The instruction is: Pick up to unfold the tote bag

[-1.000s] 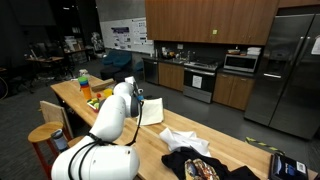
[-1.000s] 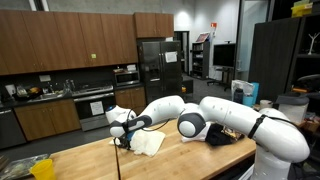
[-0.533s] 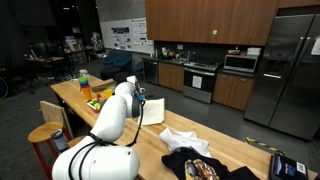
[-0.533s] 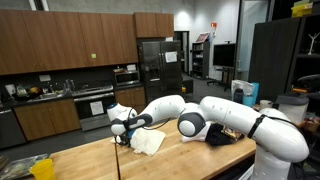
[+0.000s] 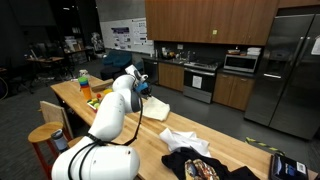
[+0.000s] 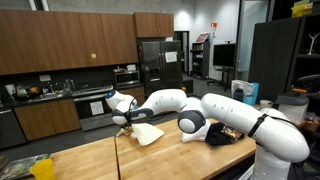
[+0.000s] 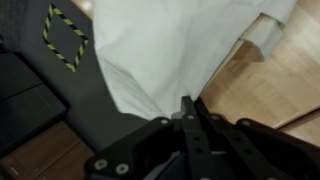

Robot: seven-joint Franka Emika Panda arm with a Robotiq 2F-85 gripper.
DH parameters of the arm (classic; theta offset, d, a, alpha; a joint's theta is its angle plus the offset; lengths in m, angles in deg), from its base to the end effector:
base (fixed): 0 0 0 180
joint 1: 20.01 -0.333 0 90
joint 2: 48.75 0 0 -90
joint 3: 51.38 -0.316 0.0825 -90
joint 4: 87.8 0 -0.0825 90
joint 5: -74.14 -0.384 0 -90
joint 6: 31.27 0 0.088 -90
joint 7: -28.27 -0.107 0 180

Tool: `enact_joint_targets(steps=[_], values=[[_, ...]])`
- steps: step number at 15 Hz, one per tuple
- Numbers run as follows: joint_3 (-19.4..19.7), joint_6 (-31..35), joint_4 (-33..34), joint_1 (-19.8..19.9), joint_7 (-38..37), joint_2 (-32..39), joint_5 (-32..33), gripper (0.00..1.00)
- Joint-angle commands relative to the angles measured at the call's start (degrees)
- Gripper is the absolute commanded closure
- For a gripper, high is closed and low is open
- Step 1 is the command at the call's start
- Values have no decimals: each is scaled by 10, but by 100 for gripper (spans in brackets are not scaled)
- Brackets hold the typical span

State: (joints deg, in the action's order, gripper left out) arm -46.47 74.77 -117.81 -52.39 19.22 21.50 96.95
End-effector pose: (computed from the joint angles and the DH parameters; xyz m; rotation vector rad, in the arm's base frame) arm 0.7202 0.3880 0.2869 2.6373 0.6379 0.3467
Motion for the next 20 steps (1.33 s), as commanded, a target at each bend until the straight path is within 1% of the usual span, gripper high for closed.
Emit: enact_joint_targets(steps=[1, 3, 7, 10, 13, 14, 16, 20], values=[[40, -32, -10, -8, -81, -48, 31, 99], [58, -53, -13, -13, -130, -66, 44, 99], [73, -109, -19, -19, -241, -92, 46, 99], [66, -164, -22, -23, -328, -106, 29, 99], [65, -217, -23, -36, -429, -109, 23, 99], [63, -191, 2, -26, -376, -86, 31, 96], [63, -207, 0, -33, -412, -87, 30, 96], [63, -210, -1, -35, -423, -87, 30, 96]])
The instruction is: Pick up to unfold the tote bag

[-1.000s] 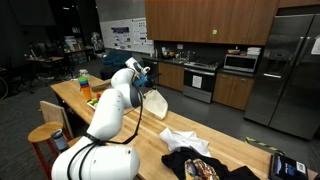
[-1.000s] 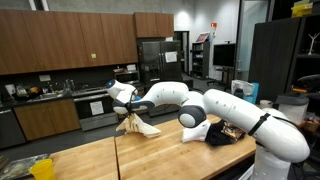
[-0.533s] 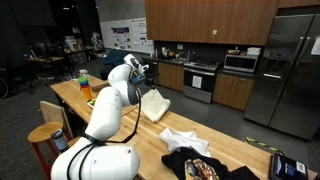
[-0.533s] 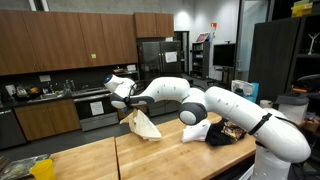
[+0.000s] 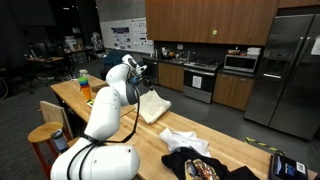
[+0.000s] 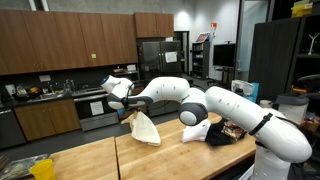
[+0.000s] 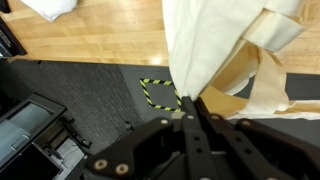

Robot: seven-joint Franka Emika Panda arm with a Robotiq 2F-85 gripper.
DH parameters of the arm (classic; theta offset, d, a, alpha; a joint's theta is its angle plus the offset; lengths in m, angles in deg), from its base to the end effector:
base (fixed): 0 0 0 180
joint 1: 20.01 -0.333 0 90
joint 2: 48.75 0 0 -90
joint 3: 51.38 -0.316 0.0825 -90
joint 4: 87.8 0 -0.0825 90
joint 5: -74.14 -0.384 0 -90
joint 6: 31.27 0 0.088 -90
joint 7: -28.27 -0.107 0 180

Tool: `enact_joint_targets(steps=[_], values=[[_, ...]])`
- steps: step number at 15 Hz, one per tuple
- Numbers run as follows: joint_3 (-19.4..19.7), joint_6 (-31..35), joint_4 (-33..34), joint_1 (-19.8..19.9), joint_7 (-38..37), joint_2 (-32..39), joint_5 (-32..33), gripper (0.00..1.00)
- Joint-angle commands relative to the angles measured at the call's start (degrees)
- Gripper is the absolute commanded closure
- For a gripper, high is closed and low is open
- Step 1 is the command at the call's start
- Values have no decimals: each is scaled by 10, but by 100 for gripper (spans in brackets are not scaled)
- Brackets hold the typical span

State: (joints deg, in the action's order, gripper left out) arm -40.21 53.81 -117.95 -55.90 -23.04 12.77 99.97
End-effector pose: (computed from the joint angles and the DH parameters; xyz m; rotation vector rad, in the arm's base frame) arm 0.6911 0.3604 0.3915 2.5210 -0.4947 0.4363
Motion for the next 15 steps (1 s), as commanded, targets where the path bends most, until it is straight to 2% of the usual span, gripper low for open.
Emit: enact_joint_targets(steps=[1, 3, 10, 15], values=[[0, 0, 0, 1, 0, 0, 0, 96], [11, -15, 0, 0, -18, 3, 8, 99], [22, -104, -20, 50, -159, -55, -10, 99], [11, -183, -28, 77, -270, -102, -49, 99]])
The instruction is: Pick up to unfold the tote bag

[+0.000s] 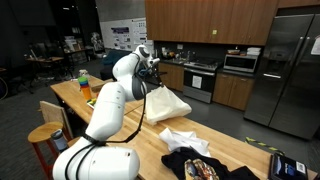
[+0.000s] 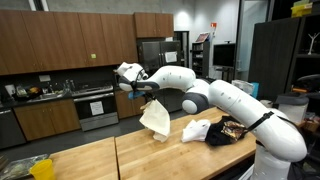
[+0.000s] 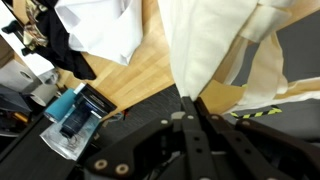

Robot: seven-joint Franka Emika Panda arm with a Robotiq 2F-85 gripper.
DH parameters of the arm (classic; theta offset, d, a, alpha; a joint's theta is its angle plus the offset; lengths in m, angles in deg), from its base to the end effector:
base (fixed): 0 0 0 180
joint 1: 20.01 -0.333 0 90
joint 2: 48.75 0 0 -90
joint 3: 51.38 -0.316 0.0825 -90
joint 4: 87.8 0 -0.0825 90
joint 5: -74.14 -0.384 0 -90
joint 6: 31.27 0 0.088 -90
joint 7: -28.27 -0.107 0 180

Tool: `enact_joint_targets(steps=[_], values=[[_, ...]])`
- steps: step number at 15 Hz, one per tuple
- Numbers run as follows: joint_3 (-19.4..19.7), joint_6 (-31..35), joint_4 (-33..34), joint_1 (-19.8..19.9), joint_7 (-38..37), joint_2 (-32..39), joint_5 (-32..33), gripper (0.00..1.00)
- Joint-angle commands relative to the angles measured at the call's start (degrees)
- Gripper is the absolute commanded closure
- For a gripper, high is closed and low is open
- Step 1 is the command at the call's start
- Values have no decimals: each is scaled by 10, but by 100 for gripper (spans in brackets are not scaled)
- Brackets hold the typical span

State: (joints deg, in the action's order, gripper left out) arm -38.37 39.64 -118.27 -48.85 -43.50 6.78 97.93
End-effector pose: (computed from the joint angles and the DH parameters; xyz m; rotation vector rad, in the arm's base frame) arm 0.6997 0.2414 0.4545 2.2316 -1.2083 0.3486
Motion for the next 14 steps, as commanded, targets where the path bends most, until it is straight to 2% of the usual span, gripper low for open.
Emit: enact_joint_targets(steps=[1, 2, 5, 9, 14], values=[[-7, -57, -26, 6, -93, -48, -37, 99], [0, -33, -1, 5, -47, -17, -19, 96], [-1, -51, -3, 5, -77, -29, -30, 96], [2, -50, -1, 3, -73, -22, -22, 99], [29, -87, -4, 20, -153, -59, -11, 99]])
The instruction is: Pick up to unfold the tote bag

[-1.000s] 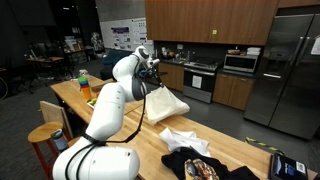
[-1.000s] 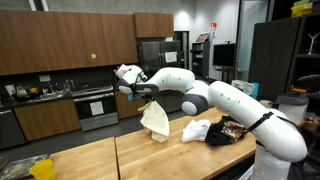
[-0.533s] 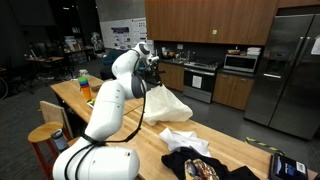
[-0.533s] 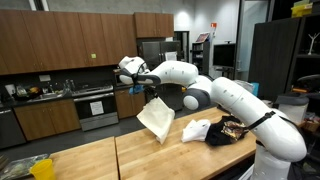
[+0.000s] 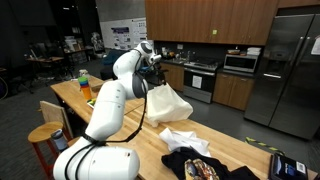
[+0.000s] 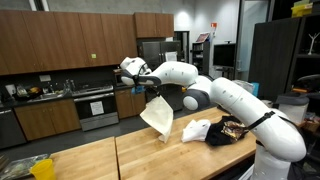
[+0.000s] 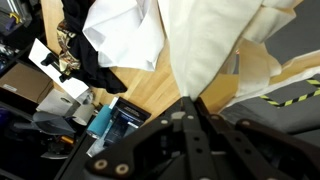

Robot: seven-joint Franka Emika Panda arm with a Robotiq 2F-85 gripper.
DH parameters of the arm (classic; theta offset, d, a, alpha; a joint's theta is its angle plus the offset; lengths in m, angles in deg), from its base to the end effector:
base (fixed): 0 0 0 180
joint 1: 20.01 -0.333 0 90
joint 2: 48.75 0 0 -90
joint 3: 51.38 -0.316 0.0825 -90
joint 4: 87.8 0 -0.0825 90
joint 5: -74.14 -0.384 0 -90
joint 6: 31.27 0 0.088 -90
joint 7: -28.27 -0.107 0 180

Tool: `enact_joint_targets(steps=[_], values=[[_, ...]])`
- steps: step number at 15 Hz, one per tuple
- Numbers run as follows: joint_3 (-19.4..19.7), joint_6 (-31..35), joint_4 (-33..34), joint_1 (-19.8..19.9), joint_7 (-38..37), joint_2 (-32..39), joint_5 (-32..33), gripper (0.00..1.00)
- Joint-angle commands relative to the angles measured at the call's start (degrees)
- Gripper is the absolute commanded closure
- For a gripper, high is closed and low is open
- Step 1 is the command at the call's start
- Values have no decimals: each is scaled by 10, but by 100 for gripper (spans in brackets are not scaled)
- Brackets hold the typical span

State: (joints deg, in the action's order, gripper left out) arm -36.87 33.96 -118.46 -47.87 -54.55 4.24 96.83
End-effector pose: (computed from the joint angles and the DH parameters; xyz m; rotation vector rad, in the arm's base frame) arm 0.6889 0.2136 0.4816 2.0419 -1.4880 0.3503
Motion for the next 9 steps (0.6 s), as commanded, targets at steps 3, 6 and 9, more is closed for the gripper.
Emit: enact_joint_targets(steps=[3, 6, 9], values=[[29, -90, -4, 12, -77, -67, 4, 99], [38, -156, -6, -2, -94, -102, 11, 99], [31, -192, -3, -14, -128, -114, 4, 99]])
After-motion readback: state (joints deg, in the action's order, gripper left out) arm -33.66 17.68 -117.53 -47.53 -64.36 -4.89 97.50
